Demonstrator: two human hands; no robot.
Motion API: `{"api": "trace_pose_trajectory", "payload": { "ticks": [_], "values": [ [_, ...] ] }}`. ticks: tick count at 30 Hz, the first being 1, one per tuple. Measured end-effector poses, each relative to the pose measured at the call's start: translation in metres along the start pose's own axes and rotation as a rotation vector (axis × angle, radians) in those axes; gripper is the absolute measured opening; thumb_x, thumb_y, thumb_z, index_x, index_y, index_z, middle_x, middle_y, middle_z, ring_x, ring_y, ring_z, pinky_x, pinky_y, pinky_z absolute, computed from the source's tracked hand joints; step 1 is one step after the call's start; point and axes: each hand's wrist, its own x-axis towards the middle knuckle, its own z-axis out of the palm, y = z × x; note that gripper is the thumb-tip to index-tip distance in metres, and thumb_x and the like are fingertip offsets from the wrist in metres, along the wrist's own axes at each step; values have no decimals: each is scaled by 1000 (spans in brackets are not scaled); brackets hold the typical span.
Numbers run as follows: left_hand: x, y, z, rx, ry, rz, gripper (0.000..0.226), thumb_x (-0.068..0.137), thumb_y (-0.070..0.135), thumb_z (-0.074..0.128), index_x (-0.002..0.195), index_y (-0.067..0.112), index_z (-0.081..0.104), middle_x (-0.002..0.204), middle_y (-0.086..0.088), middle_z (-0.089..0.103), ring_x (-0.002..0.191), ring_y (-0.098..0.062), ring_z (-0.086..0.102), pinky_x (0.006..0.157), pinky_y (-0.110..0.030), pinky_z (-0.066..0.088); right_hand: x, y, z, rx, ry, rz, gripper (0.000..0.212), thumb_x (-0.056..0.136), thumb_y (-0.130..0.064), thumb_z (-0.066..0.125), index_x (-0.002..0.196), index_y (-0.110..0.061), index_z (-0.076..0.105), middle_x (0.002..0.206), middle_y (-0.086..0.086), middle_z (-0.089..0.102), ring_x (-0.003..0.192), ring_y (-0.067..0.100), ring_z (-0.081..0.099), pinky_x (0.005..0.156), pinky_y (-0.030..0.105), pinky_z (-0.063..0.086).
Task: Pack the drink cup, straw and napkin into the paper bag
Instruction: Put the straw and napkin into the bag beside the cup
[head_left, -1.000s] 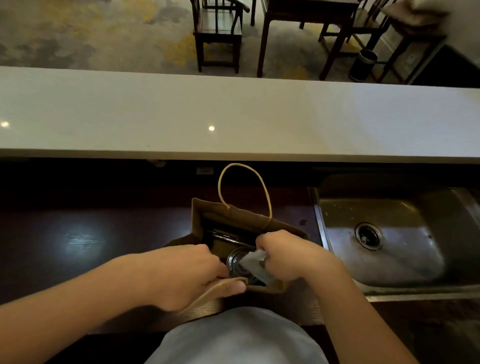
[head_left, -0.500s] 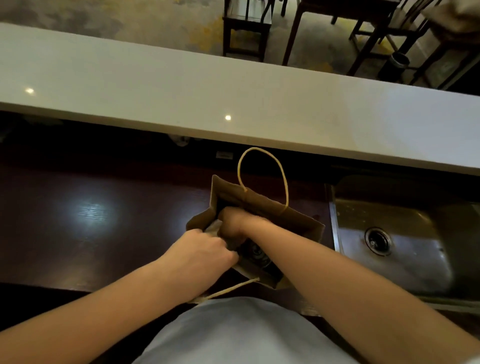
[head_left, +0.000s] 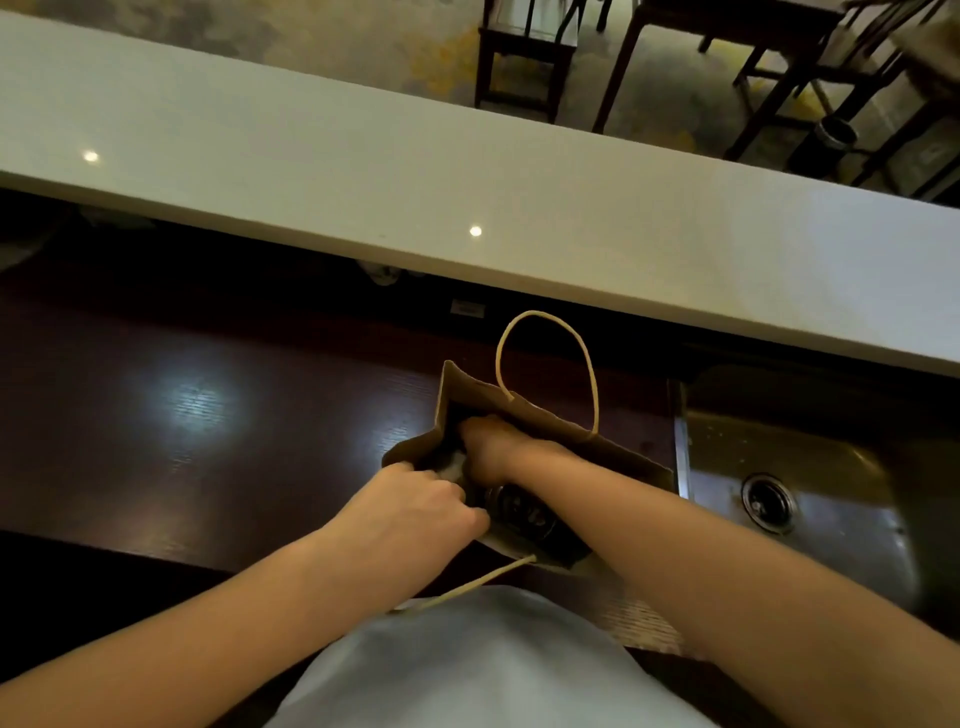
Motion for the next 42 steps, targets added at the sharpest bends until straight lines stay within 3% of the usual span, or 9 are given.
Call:
{"api": "trace_pose_trajectory", "payload": {
  "ticks": [2,8,13,19,23,28,33,37,42],
  "values": [
    [2,0,-2,-1,-15,3,29,96,14,50,119,30,61,102,3,70,96,-22,65,83,-36,50,-16,4,-10,-137,-40,-40,15,89,-20,61,104,-18,59,96,6,63,76,20,53,75,34,44],
    [5,-3,-8,18,-42,24,27,97,19,50,117,32,61,102,4,70,95,-20,65,84,-36,51,-36,15,-16,-396,-176,-5,23,87,-29,64,75,-15,50,69,2,52,59,17,49,53,30,40],
    [8,-2,-6,28,-64,35,38,92,12,51,121,35,58,105,4,70,97,-21,66,82,-38,53,-25,39,0,-136,-388,53,28,93,-38,53,113,-19,59,112,7,62,100,25,58,91,39,44],
    [4,-8,-10,-54,-31,43,34,93,17,51,120,37,60,103,7,70,94,-16,66,78,-35,56,-80,53,-38,51,-105,-70,37,91,-45,55,118,-23,64,113,0,68,98,18,62,86,34,50],
    [1,-18,-23,-118,98,68,25,97,26,52,115,36,66,105,10,71,94,-14,68,78,-36,58,-173,74,-65,407,213,-155,32,86,-49,59,114,-36,66,97,-20,72,91,-6,64,73,12,51],
    [-2,-27,-26,-292,410,181,16,91,25,64,98,22,77,89,8,76,82,-16,70,73,-40,53,-211,88,-11,605,688,78,9,85,-19,70,90,-26,67,74,-6,68,68,10,64,62,25,54],
    [-5,-51,-2,-746,771,-247,12,91,31,58,97,32,68,94,12,66,92,-6,62,84,-22,48,-207,91,44,1042,861,249,23,84,-6,69,94,-24,58,82,6,63,71,19,65,60,29,56],
    [7,-78,39,-1460,598,-579,32,90,47,47,85,31,75,95,0,74,101,-32,66,92,-47,49,-191,96,63,1453,1011,272,18,89,0,55,97,-15,62,89,9,67,78,20,70,63,26,57],
    [22,-67,81,-1725,302,-738,46,89,61,52,81,28,83,101,-5,78,116,-31,61,107,-46,41,-156,84,92,1263,536,189,54,79,20,53,109,-25,61,99,-9,68,91,1,65,68,9,47]
  ]
}}
